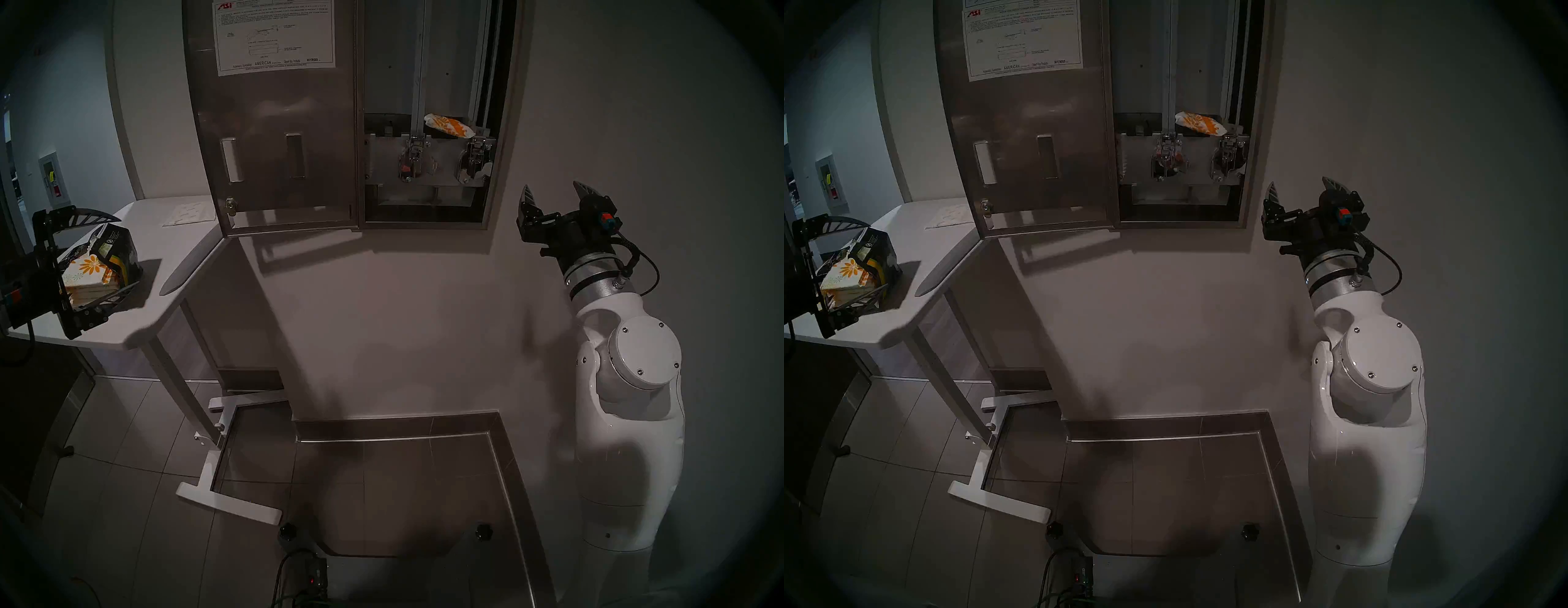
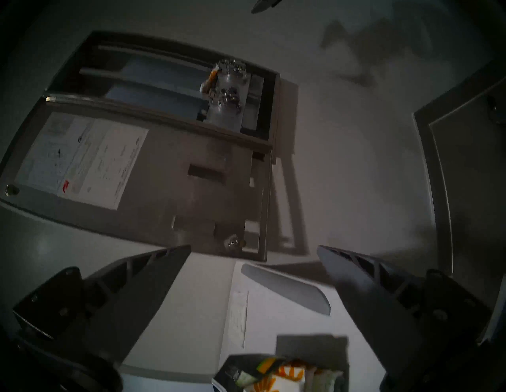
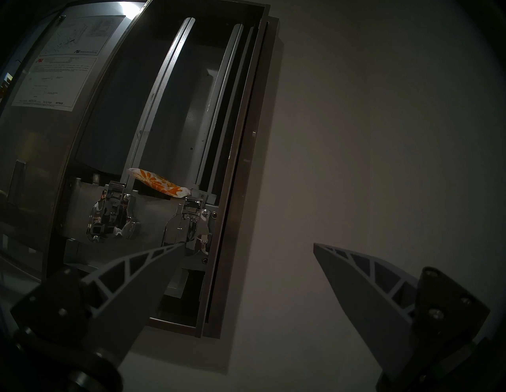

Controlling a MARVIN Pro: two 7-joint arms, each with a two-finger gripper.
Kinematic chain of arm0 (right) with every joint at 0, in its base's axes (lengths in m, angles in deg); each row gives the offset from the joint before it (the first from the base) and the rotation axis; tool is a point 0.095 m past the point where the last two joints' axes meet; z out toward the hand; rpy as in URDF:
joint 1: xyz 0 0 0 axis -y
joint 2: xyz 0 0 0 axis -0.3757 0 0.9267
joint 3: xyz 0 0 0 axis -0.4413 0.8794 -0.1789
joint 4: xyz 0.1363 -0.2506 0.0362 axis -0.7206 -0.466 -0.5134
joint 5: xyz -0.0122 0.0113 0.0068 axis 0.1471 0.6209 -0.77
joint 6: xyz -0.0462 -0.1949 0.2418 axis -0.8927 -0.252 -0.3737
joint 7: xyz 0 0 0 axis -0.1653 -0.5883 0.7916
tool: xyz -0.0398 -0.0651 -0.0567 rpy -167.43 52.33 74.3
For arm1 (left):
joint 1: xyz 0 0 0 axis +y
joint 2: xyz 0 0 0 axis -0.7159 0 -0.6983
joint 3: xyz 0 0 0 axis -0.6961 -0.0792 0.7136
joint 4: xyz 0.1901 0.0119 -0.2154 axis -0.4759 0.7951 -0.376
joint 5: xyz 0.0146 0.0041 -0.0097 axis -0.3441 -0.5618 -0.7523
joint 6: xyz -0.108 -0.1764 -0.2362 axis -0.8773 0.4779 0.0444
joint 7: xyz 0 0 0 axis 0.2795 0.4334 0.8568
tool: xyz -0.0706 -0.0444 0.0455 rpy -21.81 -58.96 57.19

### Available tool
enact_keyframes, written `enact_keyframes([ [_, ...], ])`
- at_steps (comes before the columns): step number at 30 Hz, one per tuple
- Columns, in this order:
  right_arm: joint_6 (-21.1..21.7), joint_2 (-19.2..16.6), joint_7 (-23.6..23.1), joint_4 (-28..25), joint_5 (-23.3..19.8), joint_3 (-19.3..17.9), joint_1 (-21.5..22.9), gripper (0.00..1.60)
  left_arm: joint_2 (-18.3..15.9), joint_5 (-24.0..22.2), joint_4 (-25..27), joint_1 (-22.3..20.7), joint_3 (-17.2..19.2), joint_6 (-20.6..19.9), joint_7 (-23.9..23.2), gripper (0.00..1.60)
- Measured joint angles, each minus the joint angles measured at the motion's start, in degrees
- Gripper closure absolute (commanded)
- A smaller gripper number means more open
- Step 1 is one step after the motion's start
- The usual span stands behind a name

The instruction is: Open the dispenser door, put the pads inside, close the door

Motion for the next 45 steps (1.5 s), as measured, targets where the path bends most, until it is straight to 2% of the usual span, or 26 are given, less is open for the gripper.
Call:
enact_keyframes([
  [9,0.0,-0.1,0.0,0.0,0.0,0.0,0.0,0.00,0.0,5.0,-2.1,0.5,0.5,-0.3,-0.3,0.00],
  [26,0.0,-0.1,0.1,0.0,0.0,0.1,0.0,0.00,0.0,9.5,-1.7,0.5,2.7,3.3,-0.5,0.00],
  [45,0.0,-0.2,0.2,0.0,0.0,0.1,0.0,0.00,0.5,14.6,-3.6,0.0,2.9,6.7,0.5,0.00],
])
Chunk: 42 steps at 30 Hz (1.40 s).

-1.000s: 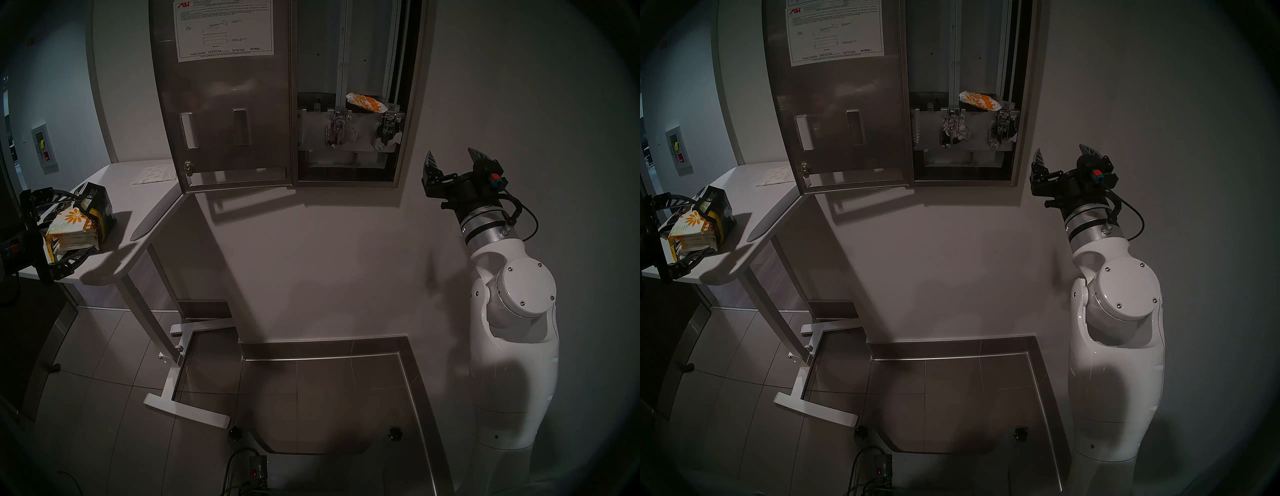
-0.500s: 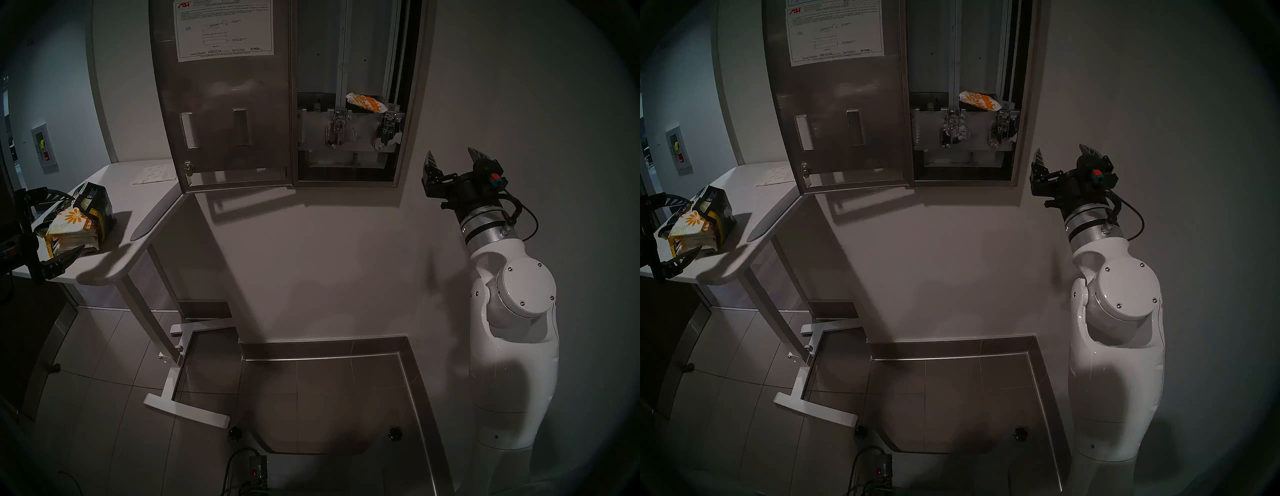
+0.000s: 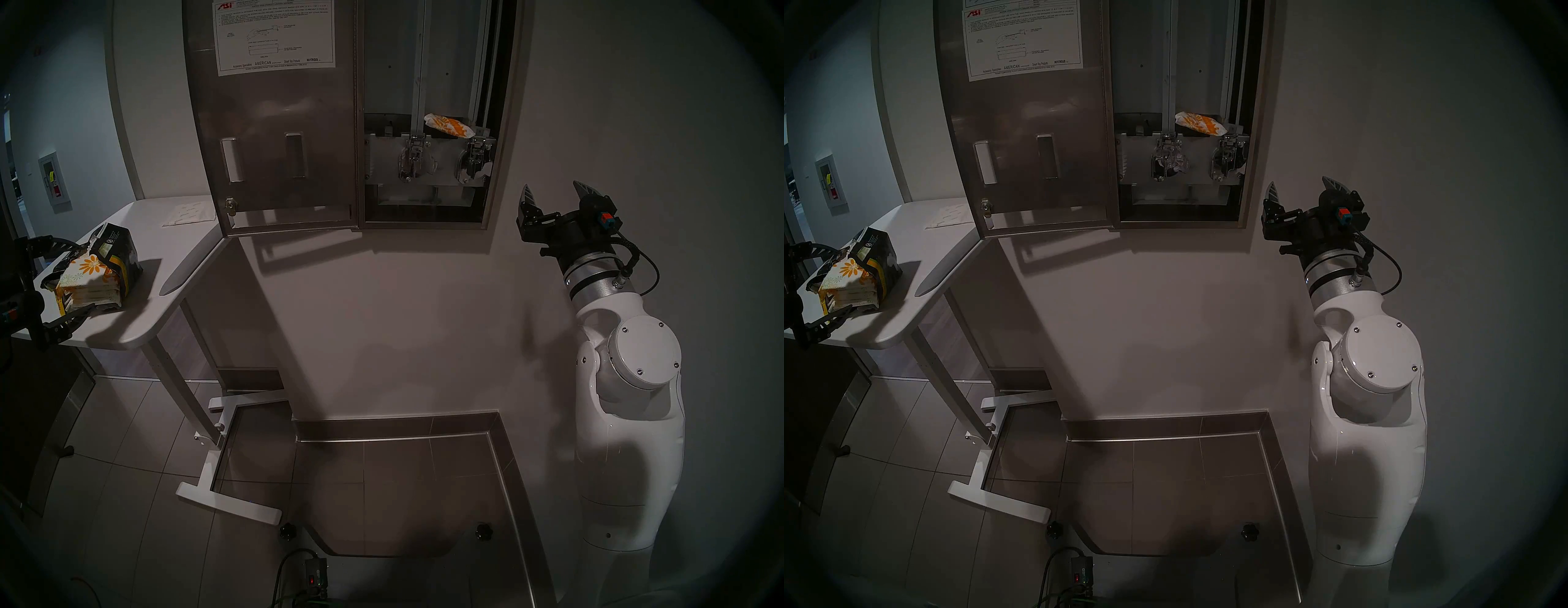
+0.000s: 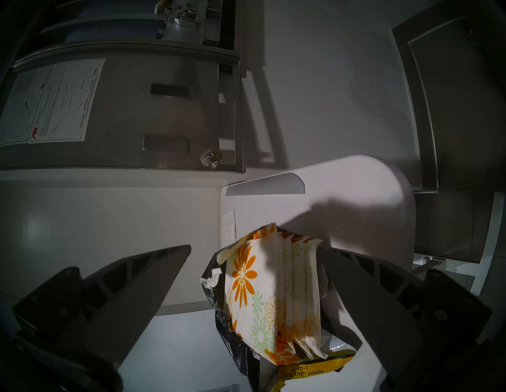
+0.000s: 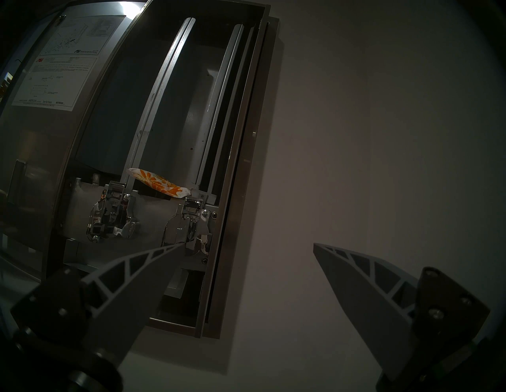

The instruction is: Open the dispenser door, put the pads inside, close the door

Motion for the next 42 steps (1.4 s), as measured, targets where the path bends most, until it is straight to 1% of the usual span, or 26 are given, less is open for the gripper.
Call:
enact_keyframes([
  [6,0.0,0.0,0.0,0.0,0.0,0.0,0.0,0.00,0.5,1.2,-0.5,-0.4,-0.3,1.2,1.0,0.00],
  [7,0.0,0.0,0.0,0.0,0.0,0.0,0.0,0.00,1.2,2.8,-0.9,-1.0,-1.1,2.8,2.3,0.00],
  [13,0.0,0.0,0.0,0.0,0.0,0.0,0.0,0.00,1.6,3.5,-0.9,-1.3,-1.3,3.5,2.9,0.00],
  [19,0.0,-0.1,0.1,0.0,0.0,0.0,0.0,0.00,2.3,5.6,-0.4,-2.4,-2.3,6.2,4.9,0.00],
  [25,0.0,-0.1,0.1,0.0,0.0,0.0,0.0,0.00,2.6,6.6,0.0,-3.0,-2.6,7.7,5.9,0.00],
  [42,0.0,-0.1,0.1,0.0,0.0,0.1,0.0,0.00,2.8,7.2,0.1,-3.9,-2.5,8.9,6.4,0.00],
])
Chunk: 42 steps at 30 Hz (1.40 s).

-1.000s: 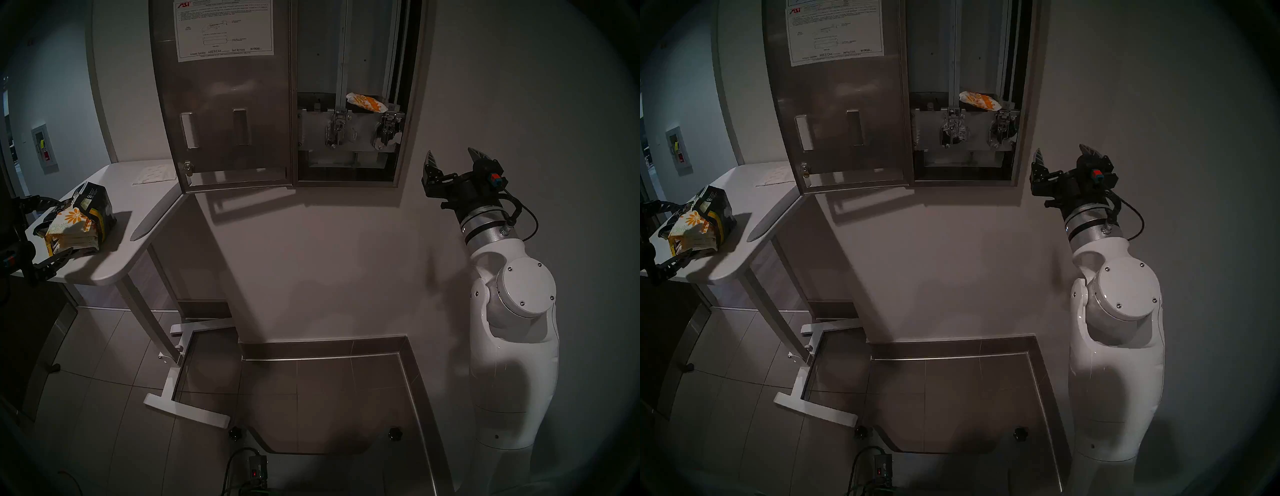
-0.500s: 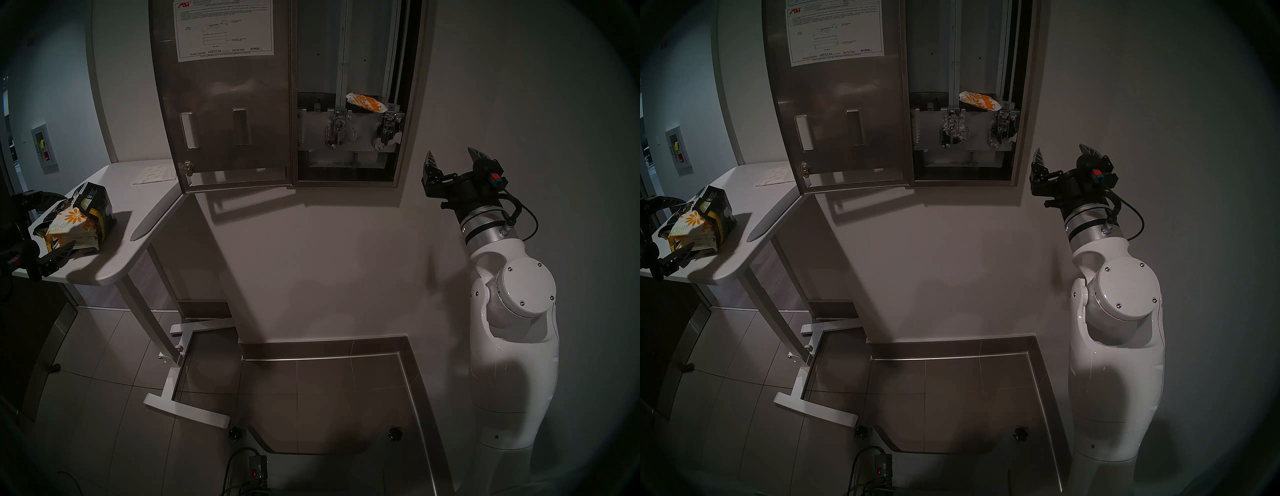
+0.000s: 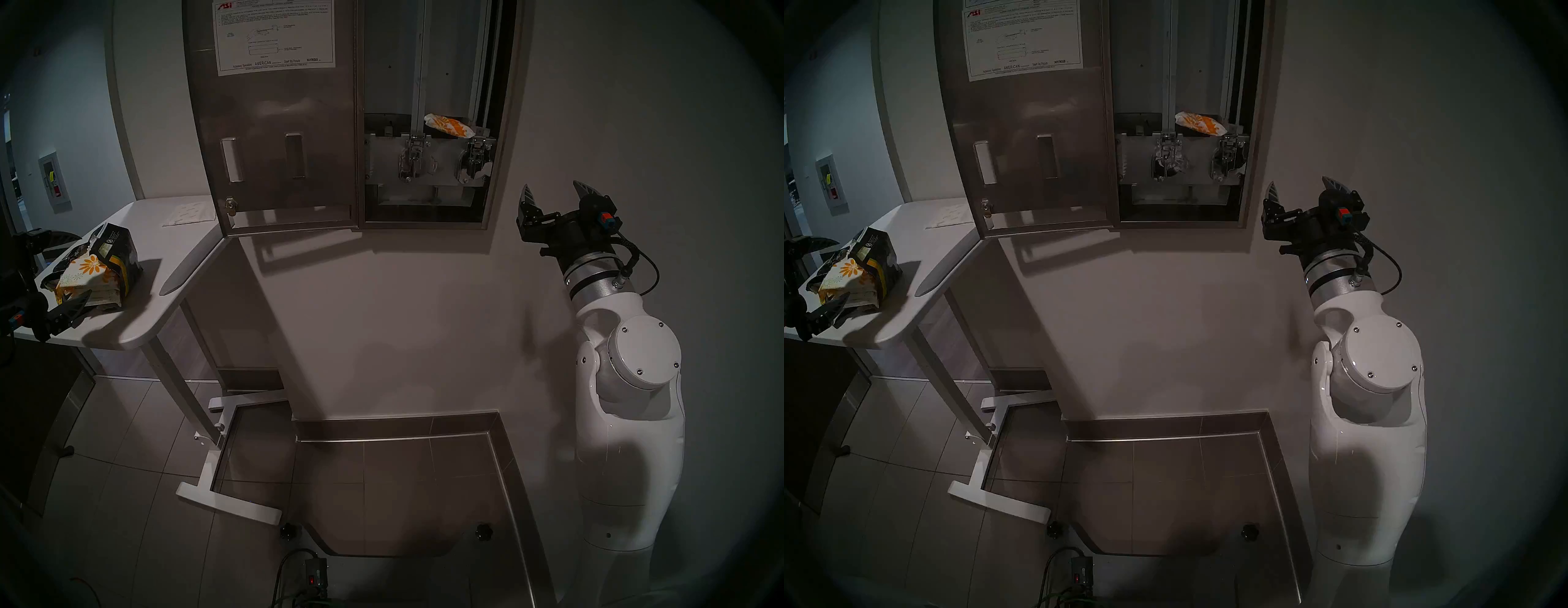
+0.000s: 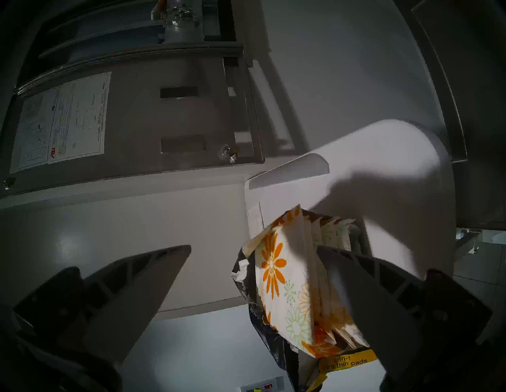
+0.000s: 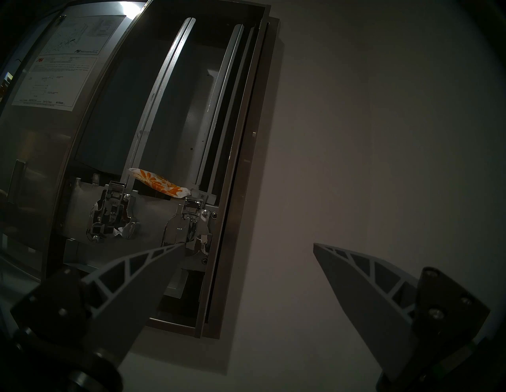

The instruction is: Open the dispenser door, put the pads inside, close the door

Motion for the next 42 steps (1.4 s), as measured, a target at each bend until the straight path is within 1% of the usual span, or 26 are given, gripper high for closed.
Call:
enact_keyframes([
  [42,0.0,-0.1,0.1,0.0,-0.1,0.0,0.0,0.00,0.0,-0.2,0.2,-0.5,0.0,-0.4,-0.1,0.00],
])
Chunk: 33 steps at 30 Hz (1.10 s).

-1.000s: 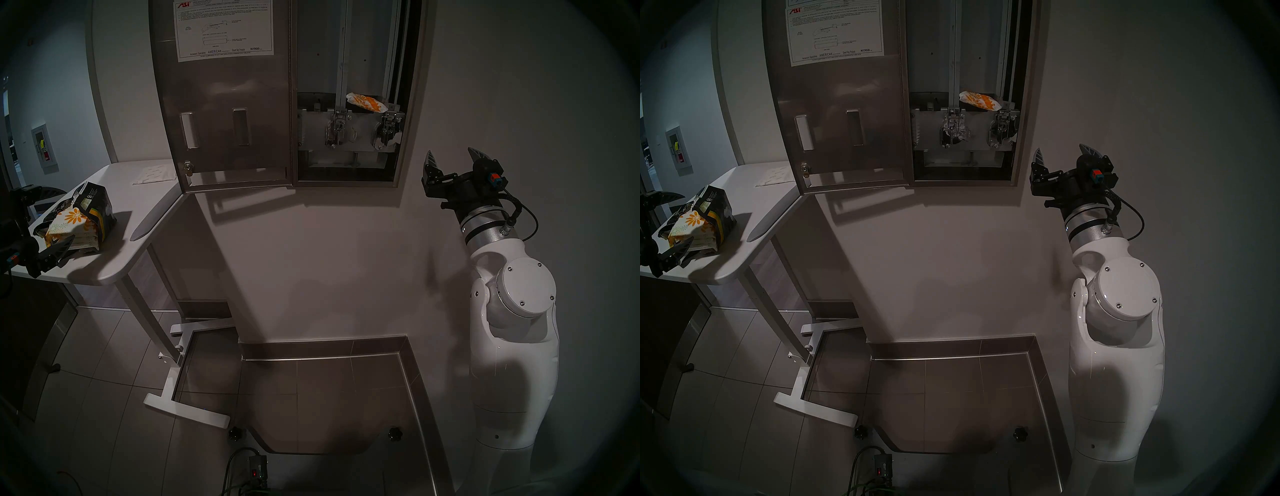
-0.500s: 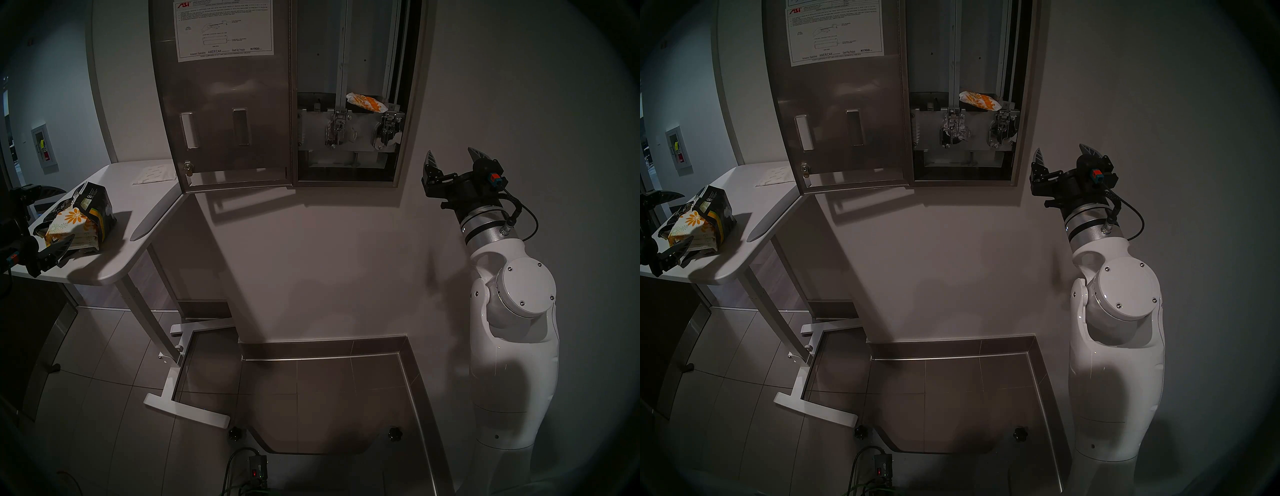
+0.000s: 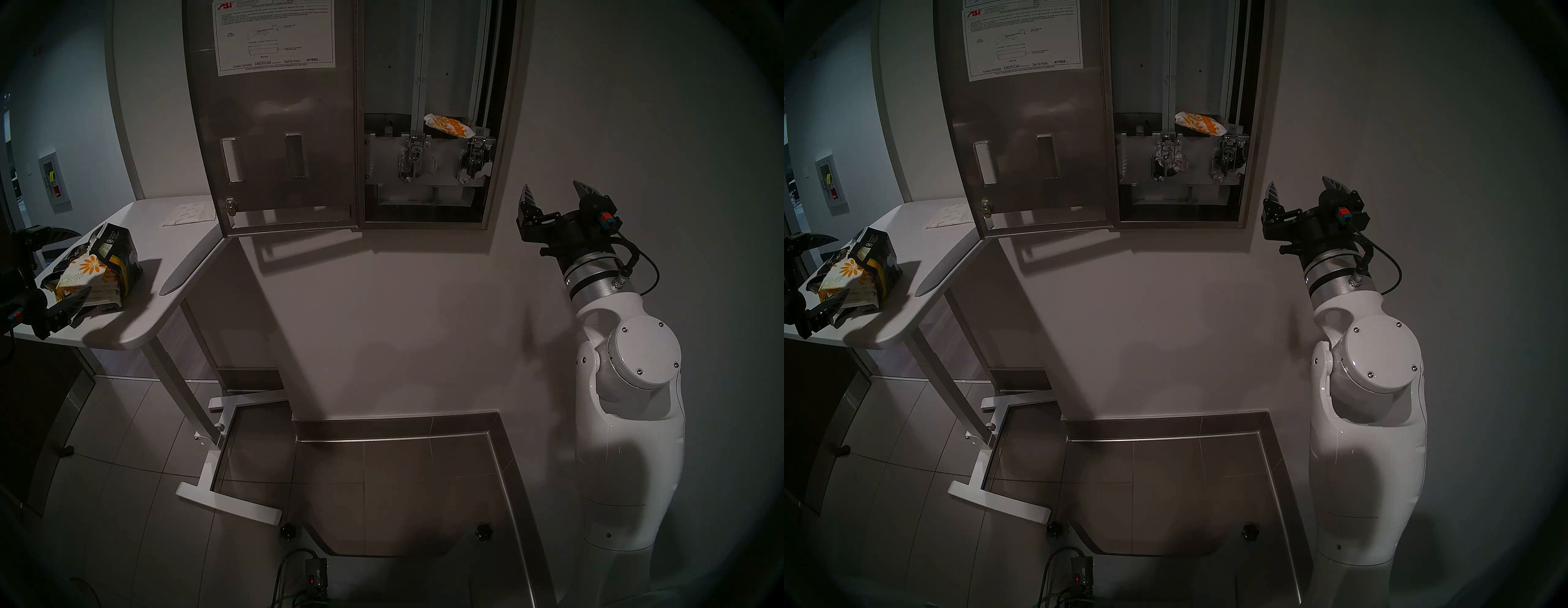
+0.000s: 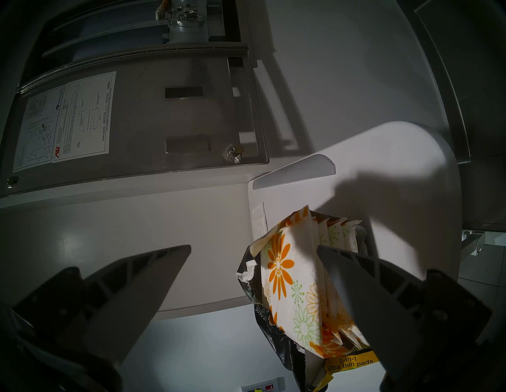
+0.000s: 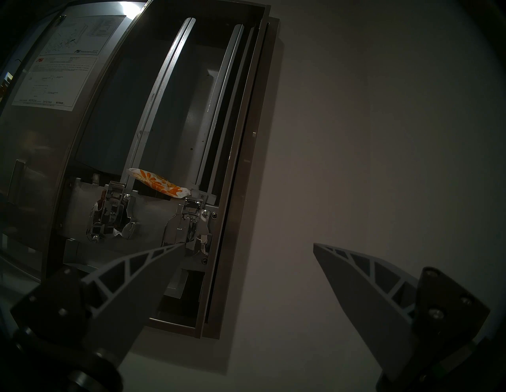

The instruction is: Open the dispenser door, put the pads inside, close the door

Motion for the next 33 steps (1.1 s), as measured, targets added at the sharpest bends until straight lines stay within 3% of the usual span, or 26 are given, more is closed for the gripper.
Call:
enact_keyframes([
  [14,0.0,0.0,0.0,0.0,0.0,0.0,0.0,0.00,1.4,4.3,0.9,0.3,-1.1,0.2,0.3,0.00],
  [22,0.0,0.0,0.1,0.0,0.0,0.0,0.0,0.00,1.2,9.2,-1.3,-2.2,-3.8,0.2,3.7,0.00],
  [33,0.0,-0.1,0.1,0.0,-0.1,0.0,0.0,0.00,1.3,11.7,-0.9,-4.1,-5.3,0.2,6.5,0.00],
])
